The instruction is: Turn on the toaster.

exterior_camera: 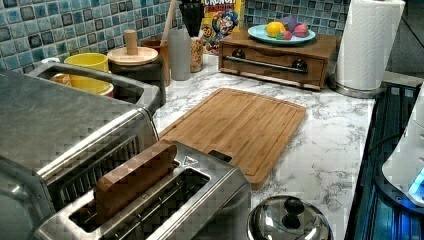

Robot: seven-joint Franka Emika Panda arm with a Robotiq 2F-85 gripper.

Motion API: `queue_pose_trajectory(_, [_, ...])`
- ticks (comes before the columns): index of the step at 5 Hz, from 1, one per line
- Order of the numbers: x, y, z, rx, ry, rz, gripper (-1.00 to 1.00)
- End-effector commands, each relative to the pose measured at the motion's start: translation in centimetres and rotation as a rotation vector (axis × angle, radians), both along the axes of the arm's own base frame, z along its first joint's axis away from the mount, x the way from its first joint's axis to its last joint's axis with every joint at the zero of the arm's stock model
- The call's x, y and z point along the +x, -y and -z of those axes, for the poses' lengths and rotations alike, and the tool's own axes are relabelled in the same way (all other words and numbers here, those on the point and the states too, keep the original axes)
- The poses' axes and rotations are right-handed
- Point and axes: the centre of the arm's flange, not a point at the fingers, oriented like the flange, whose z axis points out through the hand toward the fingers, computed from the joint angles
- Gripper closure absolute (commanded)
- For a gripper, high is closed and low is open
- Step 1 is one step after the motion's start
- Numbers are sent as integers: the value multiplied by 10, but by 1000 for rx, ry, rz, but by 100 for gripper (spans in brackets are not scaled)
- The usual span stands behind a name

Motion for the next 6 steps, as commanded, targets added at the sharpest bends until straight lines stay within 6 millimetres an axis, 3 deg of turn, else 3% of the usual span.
queue_pose_trajectory(1, [-62,-105,-9,80,59,-269,100])
queue_pose_trajectory(2, [-78,-128,-2,74,33,-334,100])
queue_pose_trajectory(4, [-111,-152,23,77,-18,-437,100])
queue_pose_trajectory(5, [-137,-163,41,89,-34,-488,100])
queue_pose_trajectory(6, [-171,-191,45,98,-54,-544,100])
